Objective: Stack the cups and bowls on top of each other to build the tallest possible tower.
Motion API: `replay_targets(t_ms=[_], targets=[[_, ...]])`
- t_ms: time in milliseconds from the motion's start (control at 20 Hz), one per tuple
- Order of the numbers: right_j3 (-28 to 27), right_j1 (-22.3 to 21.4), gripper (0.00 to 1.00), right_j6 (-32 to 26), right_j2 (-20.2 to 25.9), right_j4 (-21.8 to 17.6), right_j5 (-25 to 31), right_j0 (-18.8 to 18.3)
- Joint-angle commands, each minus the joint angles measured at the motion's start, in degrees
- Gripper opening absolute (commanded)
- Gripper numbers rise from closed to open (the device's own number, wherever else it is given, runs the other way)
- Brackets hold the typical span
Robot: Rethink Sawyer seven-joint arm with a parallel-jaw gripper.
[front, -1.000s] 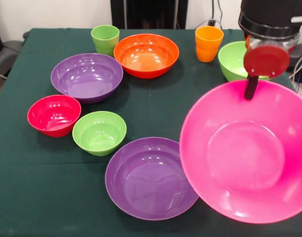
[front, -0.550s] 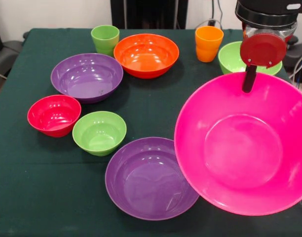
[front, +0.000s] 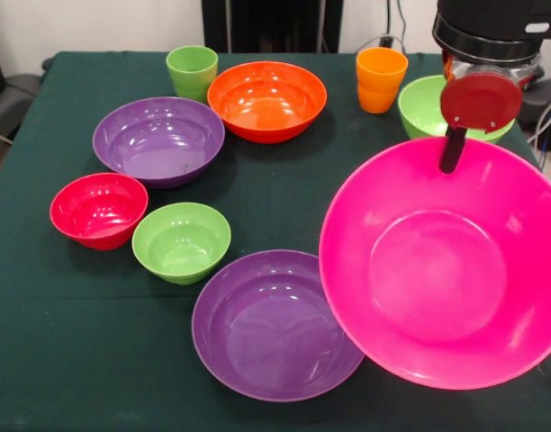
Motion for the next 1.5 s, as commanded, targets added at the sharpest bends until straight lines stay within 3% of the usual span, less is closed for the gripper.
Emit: replay_targets(t_ms=[50, 400, 700, 950, 1150, 1500], targets=[[-1.9, 6.8, 0.00, 14.3, -2.4, -4.0, -0.9, 4.1], [-8.6, 16.4, 0.00, 18.1, -16.2, -6.4, -2.3, 8.0], [-11.0, 20.9, 0.00, 22.6, -21.4, -2.2, -6.3, 8.9], [-9.9, 19.5, 0.00, 22.1, -19.7, 0.6, -7.3, 9.0], [-5.5, 14.8, 0.00, 18.8, -11.6, 4.7, -11.6, 8.5], [0.2, 4.6, 0.00, 11.4, -6.8, 6.5, -0.8, 8.4]])
